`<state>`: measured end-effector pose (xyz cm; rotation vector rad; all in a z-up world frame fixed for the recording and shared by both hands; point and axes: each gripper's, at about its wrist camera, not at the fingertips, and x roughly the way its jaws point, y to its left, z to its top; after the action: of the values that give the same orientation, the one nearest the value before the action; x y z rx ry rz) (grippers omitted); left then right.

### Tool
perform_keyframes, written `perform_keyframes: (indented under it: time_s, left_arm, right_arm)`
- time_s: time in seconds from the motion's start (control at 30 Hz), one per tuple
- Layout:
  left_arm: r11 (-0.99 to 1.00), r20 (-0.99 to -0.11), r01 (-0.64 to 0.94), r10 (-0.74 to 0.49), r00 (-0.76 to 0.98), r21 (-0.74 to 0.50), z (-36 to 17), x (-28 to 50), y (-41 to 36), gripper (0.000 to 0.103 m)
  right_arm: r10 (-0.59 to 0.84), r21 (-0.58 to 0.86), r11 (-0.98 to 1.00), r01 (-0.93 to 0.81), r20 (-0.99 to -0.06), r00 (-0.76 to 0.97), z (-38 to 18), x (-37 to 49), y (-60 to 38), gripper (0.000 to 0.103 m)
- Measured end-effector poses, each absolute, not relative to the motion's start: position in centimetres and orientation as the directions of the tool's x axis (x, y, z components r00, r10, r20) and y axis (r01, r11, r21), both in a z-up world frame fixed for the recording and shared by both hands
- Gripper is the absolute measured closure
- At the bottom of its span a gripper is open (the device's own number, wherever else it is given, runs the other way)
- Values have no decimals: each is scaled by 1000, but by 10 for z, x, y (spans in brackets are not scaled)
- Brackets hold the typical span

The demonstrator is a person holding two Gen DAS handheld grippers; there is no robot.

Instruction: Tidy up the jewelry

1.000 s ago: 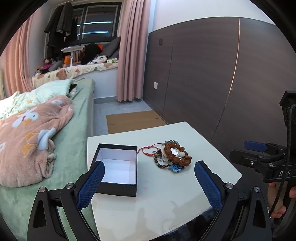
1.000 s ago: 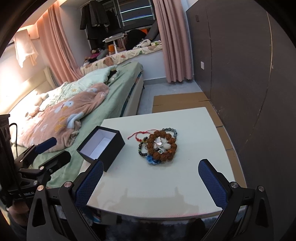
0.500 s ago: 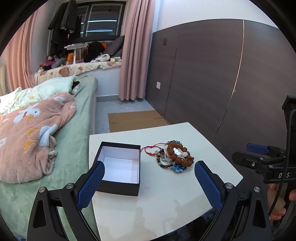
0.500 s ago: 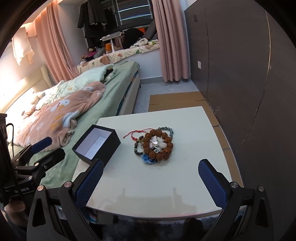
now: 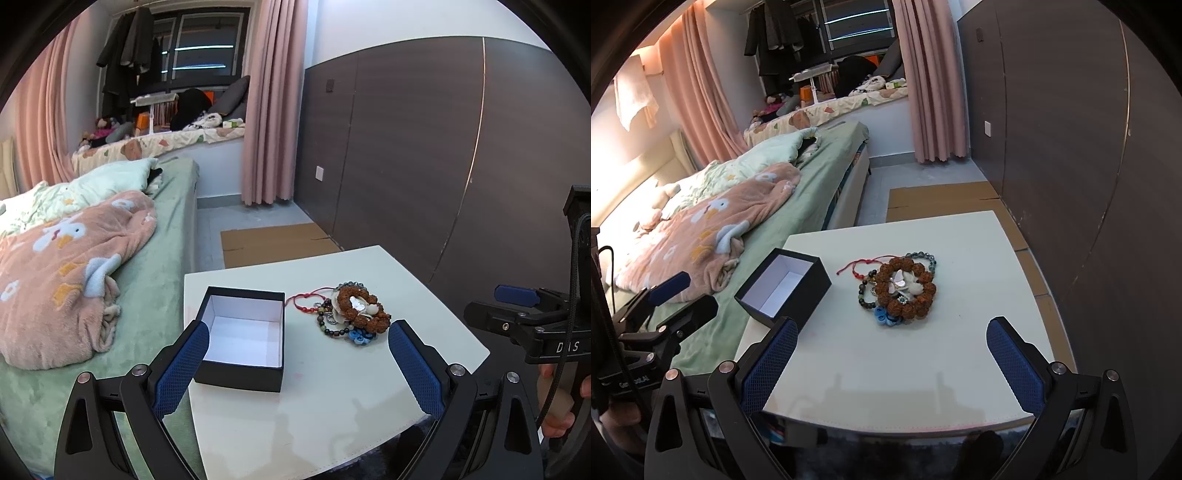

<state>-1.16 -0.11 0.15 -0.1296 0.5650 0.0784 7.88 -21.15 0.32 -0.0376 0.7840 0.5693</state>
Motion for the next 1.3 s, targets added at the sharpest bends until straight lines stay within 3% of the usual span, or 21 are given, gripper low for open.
perform_keyframes:
  time_s: [1.03, 1.3]
  left_arm:
    - [988, -545, -107, 30, 838, -110, 6, 3, -5, 5]
    - [977, -551, -96, -26, 834, -191, 9, 28, -3, 5]
  right_arm:
    - [466, 218, 866, -451, -682, 564, -4, 91, -219, 0]
    - [488, 353, 872, -338, -667, 563, -6, 116, -239, 0]
